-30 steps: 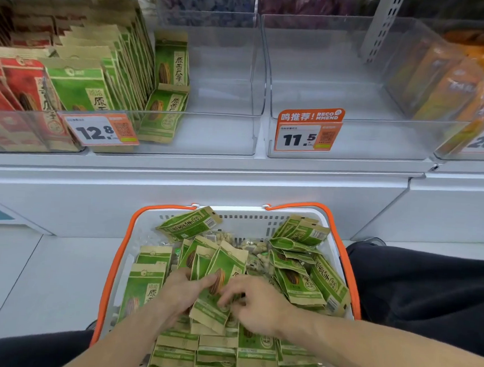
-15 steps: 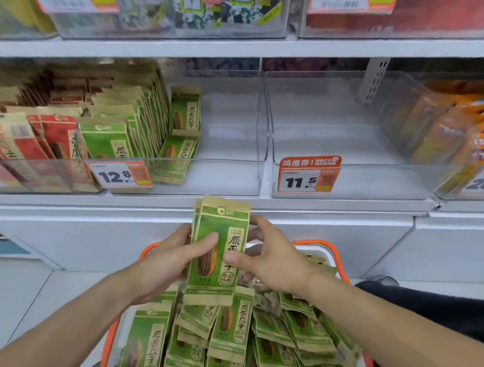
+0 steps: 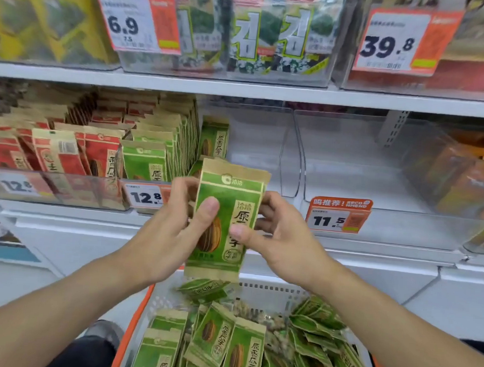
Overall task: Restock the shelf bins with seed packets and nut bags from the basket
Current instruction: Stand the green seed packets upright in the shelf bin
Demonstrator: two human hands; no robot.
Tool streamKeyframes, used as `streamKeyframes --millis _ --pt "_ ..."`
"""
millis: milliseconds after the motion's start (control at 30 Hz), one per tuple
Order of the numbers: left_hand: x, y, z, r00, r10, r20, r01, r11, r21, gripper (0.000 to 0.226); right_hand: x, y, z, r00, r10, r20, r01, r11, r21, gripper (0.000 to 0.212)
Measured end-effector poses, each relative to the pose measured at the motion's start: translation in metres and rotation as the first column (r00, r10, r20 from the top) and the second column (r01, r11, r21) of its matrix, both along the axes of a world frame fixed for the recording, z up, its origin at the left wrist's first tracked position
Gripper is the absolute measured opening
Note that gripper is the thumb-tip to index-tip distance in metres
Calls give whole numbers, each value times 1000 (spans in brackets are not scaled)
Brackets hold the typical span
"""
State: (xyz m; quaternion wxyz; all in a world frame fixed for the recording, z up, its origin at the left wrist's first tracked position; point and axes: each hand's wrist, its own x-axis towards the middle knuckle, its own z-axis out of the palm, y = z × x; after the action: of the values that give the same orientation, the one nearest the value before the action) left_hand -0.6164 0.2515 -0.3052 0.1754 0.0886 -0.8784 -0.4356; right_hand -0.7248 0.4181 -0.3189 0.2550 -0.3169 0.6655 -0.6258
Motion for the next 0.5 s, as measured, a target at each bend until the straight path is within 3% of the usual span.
streamKeyframes --millis 100,200,367,500 --pt "-6 -25 -3 960 178 -216 -200 976 -83 39 -21 -14 19 969 -208 -135 199 977 -74 40" --pt "-10 -62 -10 912 274 -305 -368 876 -312 47 -50 -37 33 939 -309 -152 302 951 -68 37" --pt "-12 -90 -23 920 308 -242 -389 794 -467 56 -81 -95 38 962 -225 154 218 974 59 10" --pt "-10 -94 -30 936 309 -168 -351 782 -514 59 -106 -144 22 895 -232 382 131 953 272 9"
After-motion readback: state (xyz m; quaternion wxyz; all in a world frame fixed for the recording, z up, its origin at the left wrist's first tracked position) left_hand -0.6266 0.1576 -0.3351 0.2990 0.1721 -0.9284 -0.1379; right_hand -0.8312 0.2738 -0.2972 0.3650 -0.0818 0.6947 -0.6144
